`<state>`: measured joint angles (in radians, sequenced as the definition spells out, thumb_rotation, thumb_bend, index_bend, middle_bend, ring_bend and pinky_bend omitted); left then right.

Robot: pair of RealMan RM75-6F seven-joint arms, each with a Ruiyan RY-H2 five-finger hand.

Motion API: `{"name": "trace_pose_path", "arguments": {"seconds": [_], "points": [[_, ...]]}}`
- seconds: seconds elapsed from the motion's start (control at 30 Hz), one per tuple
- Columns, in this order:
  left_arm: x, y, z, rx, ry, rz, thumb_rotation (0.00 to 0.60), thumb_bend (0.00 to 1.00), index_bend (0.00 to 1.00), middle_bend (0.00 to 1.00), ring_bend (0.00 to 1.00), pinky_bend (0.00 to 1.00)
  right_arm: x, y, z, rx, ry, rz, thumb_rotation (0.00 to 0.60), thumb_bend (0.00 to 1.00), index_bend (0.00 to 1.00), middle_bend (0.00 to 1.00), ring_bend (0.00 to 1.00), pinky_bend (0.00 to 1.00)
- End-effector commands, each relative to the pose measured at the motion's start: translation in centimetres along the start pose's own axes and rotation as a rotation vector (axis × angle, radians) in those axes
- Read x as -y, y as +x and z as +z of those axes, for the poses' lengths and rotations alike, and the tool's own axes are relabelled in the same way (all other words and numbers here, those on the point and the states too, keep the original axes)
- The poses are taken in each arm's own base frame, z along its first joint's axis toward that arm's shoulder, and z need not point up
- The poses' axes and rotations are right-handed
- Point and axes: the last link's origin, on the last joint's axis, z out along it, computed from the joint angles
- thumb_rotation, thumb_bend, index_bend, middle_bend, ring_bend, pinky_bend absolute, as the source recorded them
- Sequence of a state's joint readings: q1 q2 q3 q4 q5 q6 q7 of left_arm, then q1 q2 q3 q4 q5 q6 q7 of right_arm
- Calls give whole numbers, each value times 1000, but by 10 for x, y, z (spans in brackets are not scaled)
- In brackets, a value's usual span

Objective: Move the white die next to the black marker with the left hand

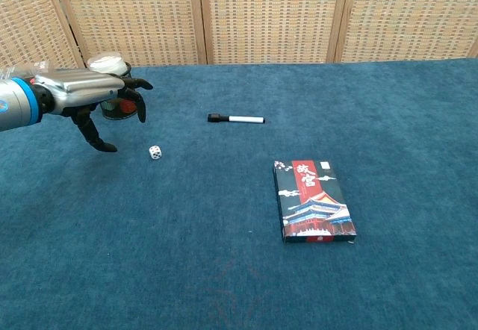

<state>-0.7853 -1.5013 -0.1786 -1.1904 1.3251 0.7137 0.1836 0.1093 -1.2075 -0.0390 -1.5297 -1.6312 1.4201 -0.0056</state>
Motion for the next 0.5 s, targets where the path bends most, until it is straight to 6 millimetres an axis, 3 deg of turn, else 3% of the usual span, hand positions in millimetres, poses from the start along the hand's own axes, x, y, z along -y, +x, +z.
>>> {"name": "trace_pose_path", "arguments": {"seconds": [0.03, 0.5], "points": [[-6, -4, 11, 24, -4, -1, 600, 233, 333, 0, 0, 0, -1, -1, 1, 3, -3, 1, 600, 182, 47, 0, 0, 0], [-27, -11, 37, 46, -31, 12, 600, 254, 379, 0, 0, 0, -6, -2, 4, 9, -21, 7, 600, 182, 47, 0, 0, 0]]}}
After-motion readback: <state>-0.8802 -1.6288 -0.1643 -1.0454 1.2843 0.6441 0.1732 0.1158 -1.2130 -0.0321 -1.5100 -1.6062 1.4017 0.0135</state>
